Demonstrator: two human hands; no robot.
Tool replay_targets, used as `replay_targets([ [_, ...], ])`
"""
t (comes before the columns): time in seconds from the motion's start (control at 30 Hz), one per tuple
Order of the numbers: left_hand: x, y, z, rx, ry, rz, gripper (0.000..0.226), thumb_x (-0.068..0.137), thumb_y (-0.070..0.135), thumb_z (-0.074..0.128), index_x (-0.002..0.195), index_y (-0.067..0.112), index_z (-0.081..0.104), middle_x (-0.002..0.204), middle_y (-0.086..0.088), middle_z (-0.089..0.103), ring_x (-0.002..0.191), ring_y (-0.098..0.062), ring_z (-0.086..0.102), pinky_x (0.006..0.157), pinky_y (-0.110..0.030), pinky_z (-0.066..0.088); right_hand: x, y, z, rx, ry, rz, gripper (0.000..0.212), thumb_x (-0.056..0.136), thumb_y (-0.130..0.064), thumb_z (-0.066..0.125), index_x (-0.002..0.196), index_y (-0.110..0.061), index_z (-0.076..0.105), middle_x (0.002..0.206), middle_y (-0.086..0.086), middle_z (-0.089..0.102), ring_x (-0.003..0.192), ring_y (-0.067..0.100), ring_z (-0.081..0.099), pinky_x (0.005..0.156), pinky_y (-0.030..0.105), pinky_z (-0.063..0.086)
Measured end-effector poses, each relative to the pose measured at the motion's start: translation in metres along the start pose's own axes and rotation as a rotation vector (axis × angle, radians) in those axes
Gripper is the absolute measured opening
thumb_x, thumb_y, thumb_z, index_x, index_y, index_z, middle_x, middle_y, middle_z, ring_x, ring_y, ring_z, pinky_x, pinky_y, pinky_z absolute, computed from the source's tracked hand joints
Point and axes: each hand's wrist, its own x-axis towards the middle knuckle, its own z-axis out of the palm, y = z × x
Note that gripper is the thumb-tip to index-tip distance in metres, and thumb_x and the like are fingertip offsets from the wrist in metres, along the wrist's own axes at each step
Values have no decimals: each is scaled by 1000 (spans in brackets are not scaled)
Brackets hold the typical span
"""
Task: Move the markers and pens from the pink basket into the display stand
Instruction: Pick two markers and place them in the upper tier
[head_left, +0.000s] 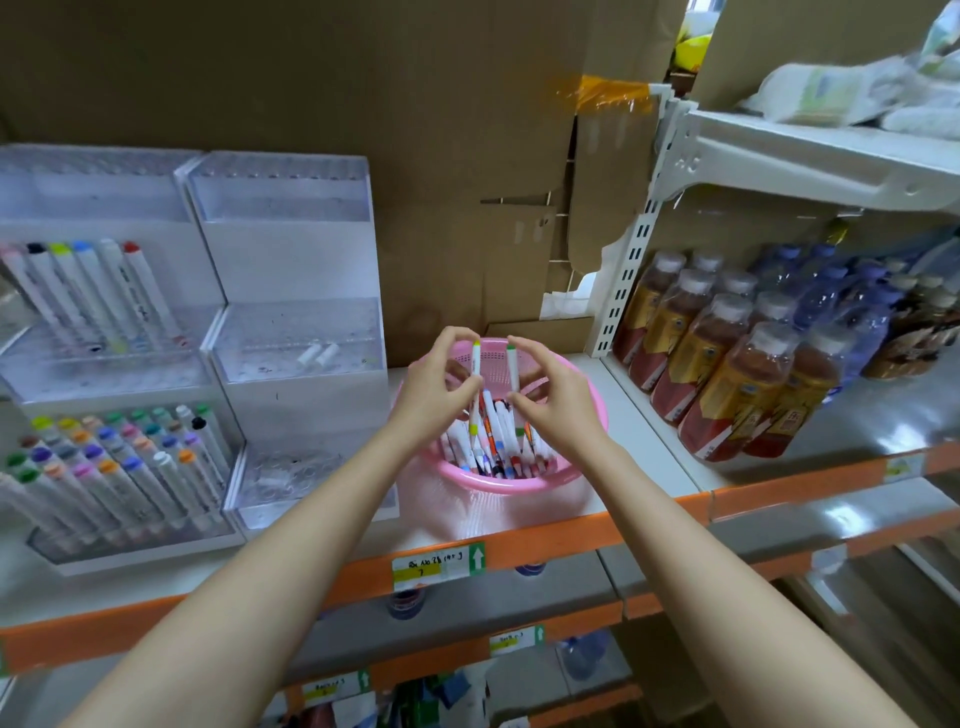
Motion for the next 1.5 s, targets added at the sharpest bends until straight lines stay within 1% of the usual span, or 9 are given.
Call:
replay_targets([
  [0.2, -10, 22, -32, 63, 84, 158, 42, 85, 10, 60, 117, 34, 46, 73, 6, 62, 65, -11, 63, 65, -43, 57, -2, -42, 4, 85, 24, -98, 61, 84, -2, 68, 136, -26, 50, 80, -9, 63, 74, 4, 62, 65, 9, 47],
  [0.33, -21, 39, -67, 79, 175, 242, 43, 84, 7, 60, 117, 32, 47, 69, 2, 60, 59, -13, 62, 60, -35, 54, 6, -76, 14, 176, 84, -174, 59, 82, 1, 67, 134, -23, 53, 76, -2, 62, 71, 7, 62, 63, 9, 45],
  [0.43, -30, 44, -100, 102, 266, 238, 42, 86, 11, 62, 119, 32, 47, 75, 5, 58, 58, -15, 63, 59, -38, 57, 16, -104, 25, 195, 120, -248, 59, 81, 2, 67, 134, -19, 52, 70, -6, 59, 66, 6, 60, 66, 15, 49],
  [0.57, -40, 41, -146, 142, 361, 229, 40, 87, 13, 62, 120, 27, 45, 78, 4, 58, 59, -17, 65, 58, -44, 58, 27, -142, 45, 221, 120, -328, 59, 81, 0, 67, 134, -18, 52, 73, 5, 62, 67, 15, 62, 69, 26, 54],
  [0.73, -48, 39, -197, 149, 438, 196, 40, 89, 13, 61, 123, 26, 45, 80, 2, 59, 62, -14, 65, 59, -42, 58, 40, -183, 79, 235, 66, -373, 59, 82, -5, 70, 135, -21, 50, 82, 4, 59, 69, 15, 63, 63, 17, 51],
  [0.93, -44, 30, -247, 145, 447, 200, 39, 90, 13, 61, 124, 23, 45, 79, 0, 60, 68, -15, 65, 64, -43, 59, 56, -225, 116, 231, 36, -413, 59, 84, -6, 71, 137, -21, 48, 84, 3, 58, 73, 17, 64, 70, 31, 57],
  [1.2, -24, 16, -288, 107, 435, 226, 41, 89, 11, 62, 125, 21, 45, 79, 1, 60, 69, -11, 65, 62, -37, 59, 86, -249, 150, 225, 102, -386, 55, 85, -8, 71, 134, -19, 50, 83, 0, 58, 74, 15, 63, 71, 31, 56],
  [1.33, -12, 4, -294, 137, 399, 252, 42, 90, 12, 63, 126, 23, 45, 81, 5, 58, 74, -11, 65, 66, -39, 59, 95, -253, 164, 224, 189, -398, 53, 83, -8, 72, 132, -18, 52, 86, 6, 61, 73, 17, 62, 72, 28, 54],
  [1.5, 2, -6, -291, 183, 367, 276, 42, 89, 11, 64, 126, 22, 47, 85, 4, 58, 79, -11, 65, 71, -33, 58, 104, -256, 175, 209, 264, -381, 52, 81, -2, 70, 129, -16, 54, 85, 7, 59, 71, 13, 57, 65, 9, 43],
])
